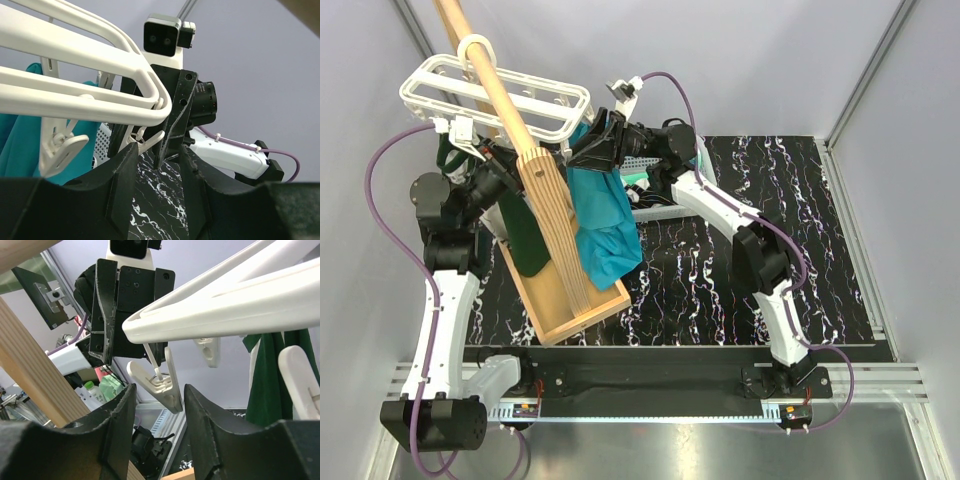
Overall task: Clip the socks to the hanger
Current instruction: Open the clamp at the hanger.
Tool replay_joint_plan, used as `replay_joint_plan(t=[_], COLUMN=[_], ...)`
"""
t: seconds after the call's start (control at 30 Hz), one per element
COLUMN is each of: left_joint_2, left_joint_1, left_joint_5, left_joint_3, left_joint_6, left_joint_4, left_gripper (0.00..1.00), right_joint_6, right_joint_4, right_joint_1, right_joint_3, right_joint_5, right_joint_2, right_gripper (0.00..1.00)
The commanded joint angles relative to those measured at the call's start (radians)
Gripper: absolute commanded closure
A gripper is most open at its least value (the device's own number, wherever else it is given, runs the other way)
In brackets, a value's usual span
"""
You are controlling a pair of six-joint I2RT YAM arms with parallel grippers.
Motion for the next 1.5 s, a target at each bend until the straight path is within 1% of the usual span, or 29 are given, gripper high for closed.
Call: replay_joint_plan(t=[0.0, 0.1, 0.23, 0.27, 0.3, 0.37, 0.4, 0.47, 0.5, 0.53, 0.57, 0.6, 0.67, 0.7, 0.73, 0.8, 0.83, 0.87, 0.97, 1.03, 1.1, 1.17, 1.27, 1.47], left_joint_2=[-0.016, -0.023, -0.027, -0.027, -0.027, -0.029, -0.033, -0.036, -0.041, -0.044, -0.046, -0.047, -0.044, -0.043, -0.049, -0.062, -0.076, -0.110, -0.170, -0.179, -0.187, -0.173, -0.127, -0.072], left_joint_1=[0.003, 0.003, 0.003, 0.003, 0.003, 0.003, 0.002, 0.000, -0.009, -0.018, -0.032, -0.076, -0.127, -0.176, -0.197, -0.236, -0.240, -0.240, -0.240, -0.240, -0.240, -0.242, -0.242, -0.240], left_joint_5=[0.032, 0.025, 0.010, 0.006, 0.003, -0.010, -0.018, -0.044, -0.059, -0.072, -0.095, -0.142, -0.203, -0.237, -0.307, -0.368, -0.426, -0.450, -0.515, -0.556, -0.592, -0.598, -0.557, -0.498], left_joint_3=[0.046, 0.046, 0.057, 0.063, 0.074, 0.086, 0.095, 0.098, 0.095, 0.094, 0.094, 0.094, 0.098, 0.098, 0.098, 0.082, 0.068, 0.033, -0.007, -0.017, -0.020, -0.006, 0.032, 0.029], left_joint_6=[0.004, 0.010, 0.031, 0.041, 0.051, 0.097, 0.129, 0.154, 0.174, 0.188, 0.205, 0.244, 0.281, 0.318, 0.332, 0.352, 0.349, 0.344, 0.338, 0.320, 0.283, 0.248, 0.216, 0.117], left_joint_4=[0.018, 0.003, -0.028, -0.057, -0.071, -0.127, -0.147, -0.184, -0.186, -0.190, -0.198, -0.204, -0.227, -0.233, -0.235, -0.233, -0.232, -0.221, -0.195, -0.210, -0.212, -0.216, -0.215, -0.140], left_gripper=[0.57, 0.58, 0.58, 0.58, 0.58, 0.57, 0.55, 0.50, 0.49, 0.48, 0.46, 0.44, 0.44, 0.46, 0.48, 0.51, 0.52, 0.52, 0.52, 0.52, 0.46, 0.41, 0.37, 0.33], right_joint_6=[0.067, 0.097, 0.097, 0.098, 0.100, 0.106, 0.120, 0.144, 0.155, 0.161, 0.166, 0.170, 0.189, 0.192, 0.187, 0.167, 0.157, 0.134, 0.112, 0.123, 0.143, 0.170, 0.192, 0.213], right_joint_4=[0.104, 0.130, 0.135, 0.134, 0.129, 0.127, 0.123, 0.114, 0.104, 0.085, 0.028, 0.009, -0.012, -0.030, -0.056, -0.150, -0.185, -0.263, -0.381, -0.388, -0.393, -0.377, -0.370, -0.367], right_joint_1=[0.010, 0.010, 0.011, 0.011, 0.011, 0.011, 0.011, 0.010, 0.010, 0.011, 0.011, 0.011, 0.011, 0.010, 0.010, 0.010, 0.010, 0.010, 0.010, 0.010, 0.008, 0.008, 0.008, 0.008], right_joint_3=[0.056, 0.066, 0.041, 0.037, 0.032, 0.021, 0.017, -0.002, -0.014, -0.017, -0.017, -0.025, -0.045, -0.060, -0.065, -0.075, -0.080, -0.079, -0.072, -0.075, -0.085, -0.091, -0.091, -0.086], right_joint_5=[0.005, 0.001, -0.001, 0.001, 0.005, 0.008, 0.018, 0.024, 0.031, 0.033, 0.033, 0.030, 0.031, 0.032, 0.033, 0.038, 0.042, 0.045, 0.053, 0.050, 0.048, 0.042, 0.033, 0.018], right_joint_2=[0.026, 0.031, 0.022, 0.015, 0.011, 0.000, -0.005, -0.023, -0.031, -0.037, -0.047, -0.055, -0.089, -0.100, -0.113, -0.153, -0.165, -0.187, -0.212, -0.218, -0.227, -0.235, -0.241, -0.239], right_gripper=[0.52, 0.56, 0.61, 0.64, 0.66, 0.71, 0.77, 0.83, 0.91, 0.94, 0.99, 1.00, 1.00, 1.00, 1.00, 1.00, 1.00, 1.00, 1.00, 1.00, 1.00, 1.00, 1.00, 1.00])
